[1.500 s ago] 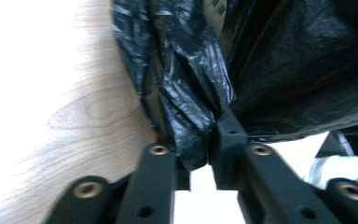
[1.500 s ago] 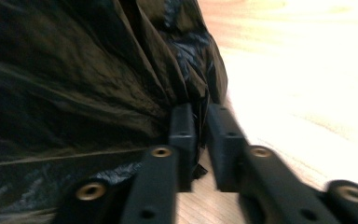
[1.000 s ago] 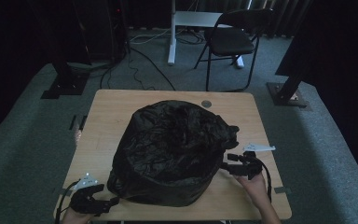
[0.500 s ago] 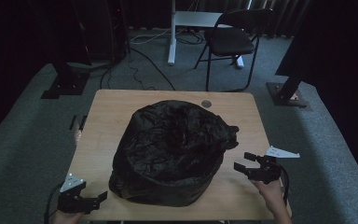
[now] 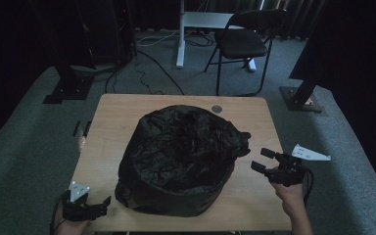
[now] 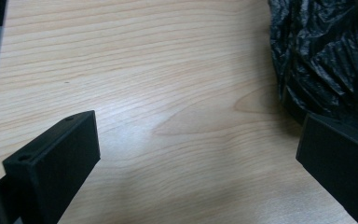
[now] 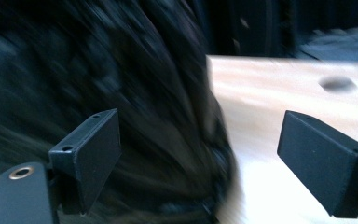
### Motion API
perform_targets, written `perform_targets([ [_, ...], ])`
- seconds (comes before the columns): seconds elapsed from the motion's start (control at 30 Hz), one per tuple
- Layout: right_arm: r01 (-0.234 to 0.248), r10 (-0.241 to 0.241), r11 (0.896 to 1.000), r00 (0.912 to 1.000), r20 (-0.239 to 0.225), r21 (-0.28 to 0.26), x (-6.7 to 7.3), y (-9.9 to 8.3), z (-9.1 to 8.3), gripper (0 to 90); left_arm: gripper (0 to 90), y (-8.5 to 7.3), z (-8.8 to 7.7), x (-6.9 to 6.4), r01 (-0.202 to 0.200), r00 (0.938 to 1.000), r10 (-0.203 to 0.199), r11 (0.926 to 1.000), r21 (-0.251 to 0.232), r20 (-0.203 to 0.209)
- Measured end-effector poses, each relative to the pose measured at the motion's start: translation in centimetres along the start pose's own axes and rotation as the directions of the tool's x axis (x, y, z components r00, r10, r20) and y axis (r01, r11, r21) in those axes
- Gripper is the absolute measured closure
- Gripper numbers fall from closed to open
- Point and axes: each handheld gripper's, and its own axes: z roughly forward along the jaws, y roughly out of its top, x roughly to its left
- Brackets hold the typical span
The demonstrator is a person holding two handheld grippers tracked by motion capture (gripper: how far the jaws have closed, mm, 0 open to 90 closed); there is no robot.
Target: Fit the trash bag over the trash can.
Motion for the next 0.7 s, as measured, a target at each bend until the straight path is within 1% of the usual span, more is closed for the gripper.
perform_targets([
  [0.07,0.022,-0.023,0.999,0.9996,-0.016,-0.023,0.6,1.5,-0.1,13.8,0.0,0.1,0.2,-0.2,-0.017,0.9998,0.017,0.9998,0.011,-0.009],
  [0.1,0.037,-0.038,0.999,0.9988,-0.032,-0.039,0.9,2.3,-0.1,13.8,0.0,0.1,0.4,-0.3,-0.017,0.9997,0.017,0.9998,0.012,-0.017],
  [0.13,0.044,-0.046,0.998,0.9981,-0.040,-0.048,1.2,3.1,-0.2,13.8,0.0,0.1,0.4,-0.4,-0.028,0.9995,0.028,0.9994,0.021,-0.014],
  [0.23,0.087,-0.095,0.992,0.9917,-0.086,-0.087,2.2,5.4,0.0,14.2,0.0,0.1,0.6,-0.6,-0.037,0.9992,0.037,0.9989,0.027,-0.014],
  [0.27,0.100,-0.110,0.990,0.9875,-0.112,-0.095,2.6,6.0,0.1,14.2,0.0,0.1,0.6,-0.7,-0.040,0.9992,0.040,0.9988,0.029,-0.008],
  [0.33,0.126,-0.139,0.987,0.9811,-0.135,-0.102,3.5,7.2,0.4,14.1,0.0,0.0,0.7,-0.7,-0.040,0.9992,0.040,0.9988,0.029,-0.008],
  [0.37,0.138,-0.153,0.985,0.9763,-0.153,-0.106,4.0,7.6,0.6,14.1,0.0,0.0,0.7,-0.6,-0.037,0.9993,0.037,0.9985,0.040,0.000],
  [0.4,0.147,-0.164,0.983,0.9727,-0.165,-0.111,4.5,8.1,0.8,14.1,0.0,0.0,0.8,-0.7,-0.035,0.9994,0.035,0.9985,0.041,0.002],
  [0.43,0.158,-0.177,0.981,0.9679,-0.179,-0.115,4.9,8.4,1.0,14.1,0.0,-0.1,0.8,-0.7,-0.035,0.9994,0.035,0.9987,0.038,0.001],
  [0.47,0.172,-0.192,0.978,0.9609,-0.199,-0.115,5.4,8.8,1.2,14.1,0.0,-0.1,0.9,-0.7,-0.035,0.9994,0.035,0.9986,0.039,-0.001],
  [0.5,0.187,-0.208,0.975,0.9568,-0.203,-0.116,5.9,9.2,1.5,14.2,0.0,-0.1,0.9,-0.7,-0.033,0.9995,0.033,0.9989,0.035,0.000],
  [0.57,0.203,-0.223,0.973,0.9493,-0.222,-0.109,6.5,9.8,1.9,15.7,0.0,0.0,0.9,-0.6,-0.023,0.9997,0.023,0.9994,0.027,0.005],
  [0.6,0.214,-0.233,0.971,0.9470,-0.221,-0.105,6.9,10.1,2.2,17.4,0.0,0.0,0.9,-0.6,-0.024,0.9997,0.024,0.9994,0.024,0.003],
  [0.67,0.222,-0.239,0.970,0.9418,-0.237,-0.094,7.2,10.6,2.7,18.5,0.0,0.0,0.9,-0.6,-0.024,0.9997,0.024,0.9993,0.029,0.002],
  [0.7,0.228,-0.243,0.970,0.9417,-0.233,-0.087,7.4,11.0,3.0,19.6,0.0,0.0,0.9,-0.6,-0.024,0.9997,0.024,0.9992,0.032,0.001],
])
